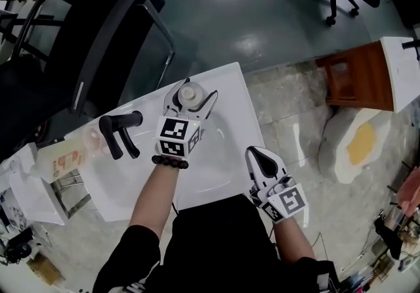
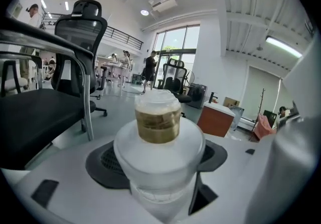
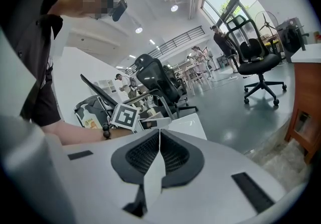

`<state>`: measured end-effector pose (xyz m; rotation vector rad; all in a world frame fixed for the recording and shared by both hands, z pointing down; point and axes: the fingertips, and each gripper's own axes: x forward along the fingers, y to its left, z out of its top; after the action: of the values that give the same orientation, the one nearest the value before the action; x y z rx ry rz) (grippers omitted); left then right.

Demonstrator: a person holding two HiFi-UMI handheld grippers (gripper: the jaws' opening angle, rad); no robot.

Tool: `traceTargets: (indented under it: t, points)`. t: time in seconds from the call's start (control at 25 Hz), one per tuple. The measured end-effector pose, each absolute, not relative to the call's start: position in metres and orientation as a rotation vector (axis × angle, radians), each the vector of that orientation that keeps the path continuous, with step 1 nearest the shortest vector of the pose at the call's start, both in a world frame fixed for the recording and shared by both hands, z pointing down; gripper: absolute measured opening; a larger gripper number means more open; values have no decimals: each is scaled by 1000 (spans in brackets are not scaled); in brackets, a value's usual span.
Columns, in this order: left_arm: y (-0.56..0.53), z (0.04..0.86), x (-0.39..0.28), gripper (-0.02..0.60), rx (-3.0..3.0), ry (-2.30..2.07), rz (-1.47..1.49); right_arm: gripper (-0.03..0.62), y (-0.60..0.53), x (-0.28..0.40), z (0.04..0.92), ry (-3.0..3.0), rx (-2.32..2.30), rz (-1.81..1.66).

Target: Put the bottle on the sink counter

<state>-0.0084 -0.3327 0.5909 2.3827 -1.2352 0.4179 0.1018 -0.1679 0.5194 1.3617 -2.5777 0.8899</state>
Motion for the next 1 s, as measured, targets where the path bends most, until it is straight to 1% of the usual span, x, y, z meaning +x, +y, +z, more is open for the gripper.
traceTargets:
  t: [0.32,0.68,0.92,0.96,1.0]
  points:
    - [-333,605,5,357,2439,-1279,681,32,-167,100,529,-2552,1371,947]
    - [-337,608,7,359,2483,-1349,762,32,-161,99,530,-2545,1370,895]
    - [-339,605,8,362,2501,-1353,740,32,-158,99,527,-2558,1364,892]
    - [-338,604,8,366,2506,-1345,715,32,-157,98,526,-2561,1360,892]
    - [-337,603,9,385,2511,-1330,686,32,-155,98,525,-2566,1355,890]
